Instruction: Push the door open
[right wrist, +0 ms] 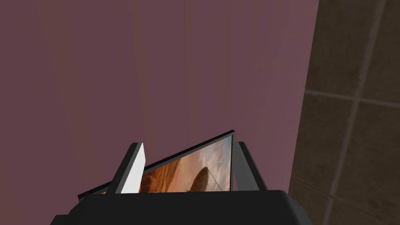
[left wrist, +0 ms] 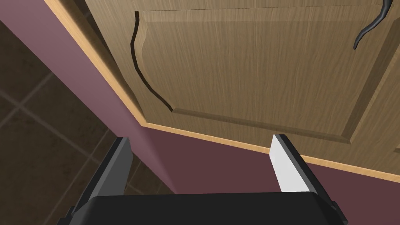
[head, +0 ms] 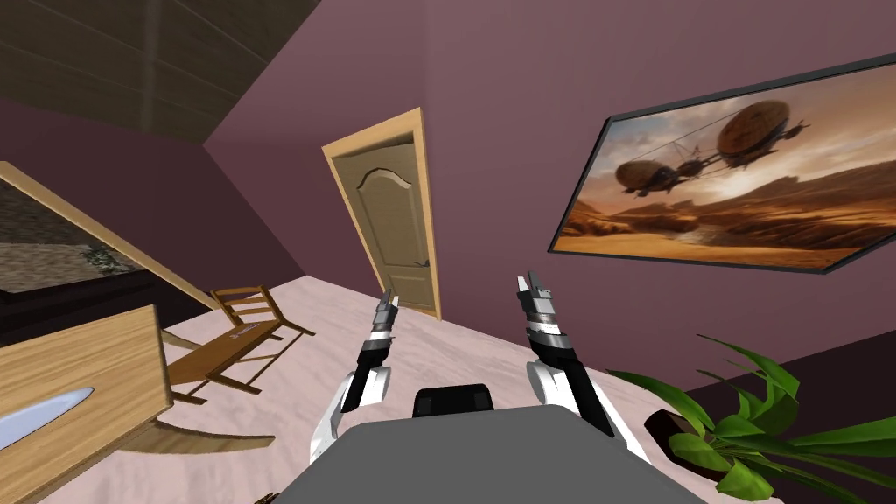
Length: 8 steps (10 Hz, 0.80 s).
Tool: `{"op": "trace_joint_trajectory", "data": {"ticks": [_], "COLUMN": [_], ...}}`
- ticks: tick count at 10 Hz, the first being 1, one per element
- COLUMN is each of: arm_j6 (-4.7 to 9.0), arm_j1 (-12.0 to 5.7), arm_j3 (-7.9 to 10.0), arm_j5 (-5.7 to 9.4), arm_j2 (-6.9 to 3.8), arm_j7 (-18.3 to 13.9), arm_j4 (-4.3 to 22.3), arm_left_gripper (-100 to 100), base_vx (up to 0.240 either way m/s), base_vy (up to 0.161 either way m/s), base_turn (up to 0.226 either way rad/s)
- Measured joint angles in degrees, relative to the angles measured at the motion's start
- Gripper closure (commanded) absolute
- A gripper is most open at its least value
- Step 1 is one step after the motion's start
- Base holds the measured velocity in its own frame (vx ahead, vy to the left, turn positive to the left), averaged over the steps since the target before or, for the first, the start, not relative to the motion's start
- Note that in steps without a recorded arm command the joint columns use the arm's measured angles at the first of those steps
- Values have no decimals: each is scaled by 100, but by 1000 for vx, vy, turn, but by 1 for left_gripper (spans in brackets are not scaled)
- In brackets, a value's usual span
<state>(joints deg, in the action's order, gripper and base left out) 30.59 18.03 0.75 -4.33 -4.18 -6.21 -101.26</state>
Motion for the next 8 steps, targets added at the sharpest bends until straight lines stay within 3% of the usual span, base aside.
{"op": "trace_joint_trajectory", "data": {"ticks": [2,8], "arm_j6": [50,52], "arm_j1": [-162,-592], "arm_j3": [8,113], "arm_j5": [-6,50], "arm_j2": [26,-68], "arm_j7": [84,187], "arm_j4": [393,1364], "arm_left_gripper": [-100,-100], "base_vx": [69,63], "base_vy": [101,118], "base_turn": [-135,-151]}}
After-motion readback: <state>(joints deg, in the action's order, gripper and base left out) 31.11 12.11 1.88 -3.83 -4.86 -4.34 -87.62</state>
